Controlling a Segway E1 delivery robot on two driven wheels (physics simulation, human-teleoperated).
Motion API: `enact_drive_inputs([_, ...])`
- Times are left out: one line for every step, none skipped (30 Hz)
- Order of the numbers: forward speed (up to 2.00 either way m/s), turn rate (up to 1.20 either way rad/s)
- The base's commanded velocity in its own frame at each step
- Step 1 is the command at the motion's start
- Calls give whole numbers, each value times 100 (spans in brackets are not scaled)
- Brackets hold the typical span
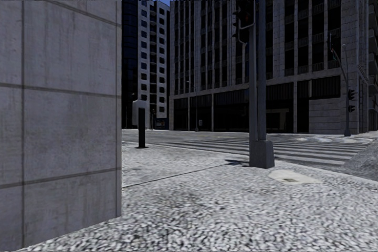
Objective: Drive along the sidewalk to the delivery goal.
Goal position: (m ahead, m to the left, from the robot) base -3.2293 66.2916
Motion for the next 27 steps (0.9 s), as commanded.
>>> enact_drive_inputs([166, -54])
enact_drive_inputs([166, -47])
enact_drive_inputs([166, -45])
enact_drive_inputs([166, -45])
enact_drive_inputs([166, -44])
enact_drive_inputs([166, -44])
enact_drive_inputs([166, -40])
enact_drive_inputs([166, -40])
enact_drive_inputs([166, 0])
enact_drive_inputs([167, 0])
enact_drive_inputs([167, 0])
enact_drive_inputs([167, 0])
enact_drive_inputs([167, 0])
enact_drive_inputs([167, 0])
enact_drive_inputs([167, 0])
enact_drive_inputs([167, 0])
enact_drive_inputs([167, 0])
enact_drive_inputs([167, 0])
enact_drive_inputs([167, 0])
enact_drive_inputs([173, 0])
enact_drive_inputs([177, 0])
enact_drive_inputs([187, 0])
enact_drive_inputs([187, 0])
enact_drive_inputs([196, 25])
enact_drive_inputs([197, 48])
enact_drive_inputs([198, 72])
enact_drive_inputs([198, 72])
